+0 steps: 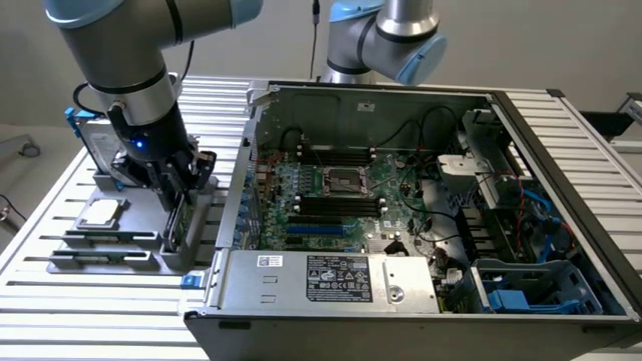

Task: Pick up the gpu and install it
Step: 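Pick up the gpu and move the gpu toward the slot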

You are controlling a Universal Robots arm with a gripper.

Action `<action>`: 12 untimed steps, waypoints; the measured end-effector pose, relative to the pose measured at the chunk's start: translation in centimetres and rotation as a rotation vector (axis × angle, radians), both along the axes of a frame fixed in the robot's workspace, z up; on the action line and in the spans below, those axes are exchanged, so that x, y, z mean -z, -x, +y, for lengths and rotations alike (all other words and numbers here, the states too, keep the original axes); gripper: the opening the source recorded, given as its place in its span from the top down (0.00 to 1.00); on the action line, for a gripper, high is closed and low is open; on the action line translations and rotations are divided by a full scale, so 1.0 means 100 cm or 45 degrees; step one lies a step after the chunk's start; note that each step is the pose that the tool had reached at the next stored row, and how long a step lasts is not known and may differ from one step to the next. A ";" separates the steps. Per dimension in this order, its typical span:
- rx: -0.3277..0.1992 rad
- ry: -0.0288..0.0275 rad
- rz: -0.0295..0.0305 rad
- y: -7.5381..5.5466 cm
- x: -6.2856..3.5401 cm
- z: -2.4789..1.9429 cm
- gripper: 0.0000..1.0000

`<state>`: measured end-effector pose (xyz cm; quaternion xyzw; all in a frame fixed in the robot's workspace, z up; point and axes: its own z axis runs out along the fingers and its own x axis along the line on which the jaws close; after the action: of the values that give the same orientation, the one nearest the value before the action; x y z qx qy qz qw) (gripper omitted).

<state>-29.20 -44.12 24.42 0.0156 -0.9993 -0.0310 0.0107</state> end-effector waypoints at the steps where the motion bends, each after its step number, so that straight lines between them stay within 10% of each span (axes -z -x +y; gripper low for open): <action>1: 0.001 -0.0006 0.0012 0.000 0.0006 0.0000 0.64; 12: 0.002 -0.0011 0.0028 0.000 0.0012 0.0000 0.73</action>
<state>-29.19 -44.11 24.30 0.0147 -0.9993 -0.0315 0.0118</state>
